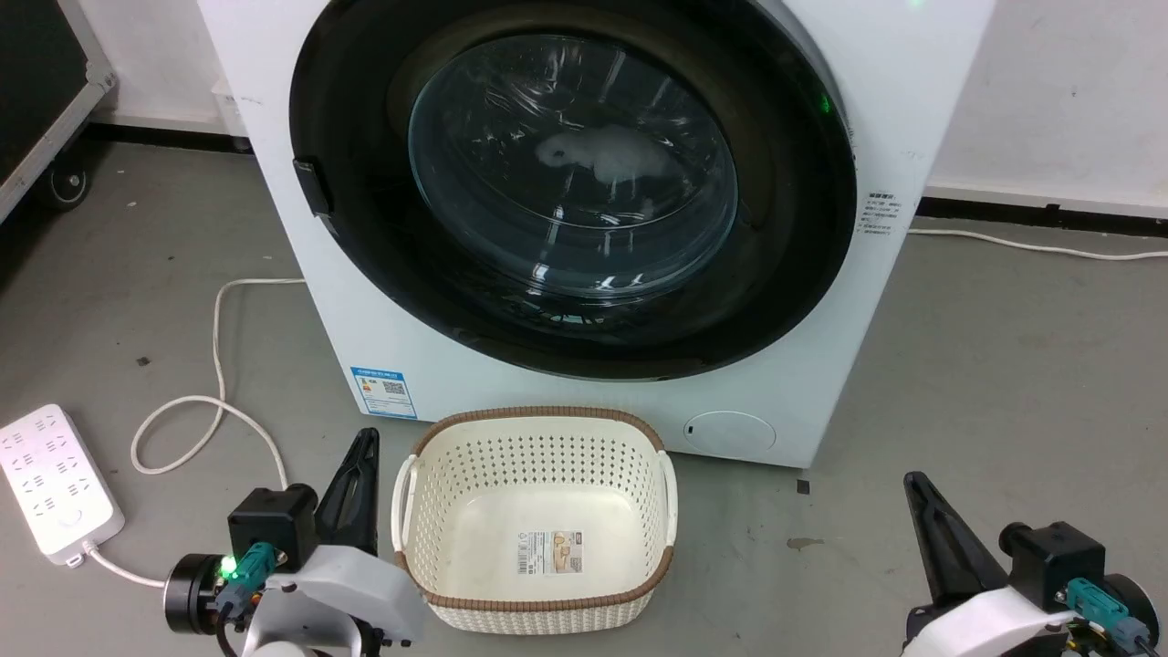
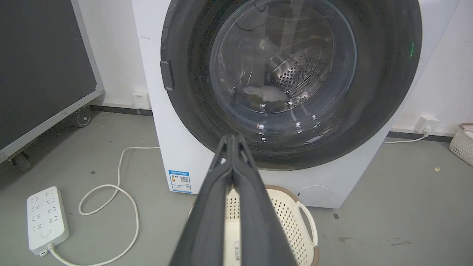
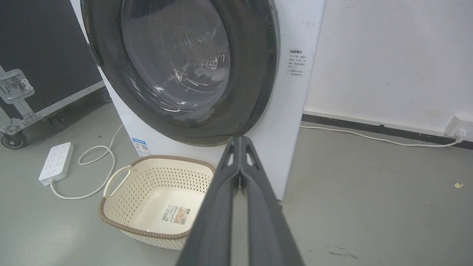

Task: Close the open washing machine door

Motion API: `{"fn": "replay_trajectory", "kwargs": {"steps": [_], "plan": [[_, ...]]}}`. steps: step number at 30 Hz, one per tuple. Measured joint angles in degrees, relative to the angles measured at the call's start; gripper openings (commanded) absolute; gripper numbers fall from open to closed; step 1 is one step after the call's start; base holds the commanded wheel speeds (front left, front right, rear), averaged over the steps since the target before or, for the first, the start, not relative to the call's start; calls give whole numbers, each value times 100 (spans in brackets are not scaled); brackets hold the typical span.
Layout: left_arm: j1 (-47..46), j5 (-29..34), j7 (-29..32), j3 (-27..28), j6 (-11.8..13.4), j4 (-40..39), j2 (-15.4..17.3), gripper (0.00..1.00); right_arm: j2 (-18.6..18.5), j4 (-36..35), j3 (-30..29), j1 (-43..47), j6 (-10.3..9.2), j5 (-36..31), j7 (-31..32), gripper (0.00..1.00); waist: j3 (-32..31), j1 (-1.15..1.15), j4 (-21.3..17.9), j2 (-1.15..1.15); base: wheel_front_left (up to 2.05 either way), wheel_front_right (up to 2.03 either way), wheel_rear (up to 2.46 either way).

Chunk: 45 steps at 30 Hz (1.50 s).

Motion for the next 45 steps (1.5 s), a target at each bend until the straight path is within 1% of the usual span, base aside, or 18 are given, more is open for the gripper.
{"fn": "replay_trajectory", "kwargs": {"steps": [33, 45], "plan": [[219, 611, 301, 307, -11, -360, -234, 0, 0, -275, 86, -2, 0, -174, 261, 0, 43, 0, 47, 0, 0, 0, 0], [308, 812, 401, 415, -51, -486, -345, 0, 0, -365, 125, -3, 0, -230, 359, 0, 58, 0, 63, 0, 0, 0, 0]]}}
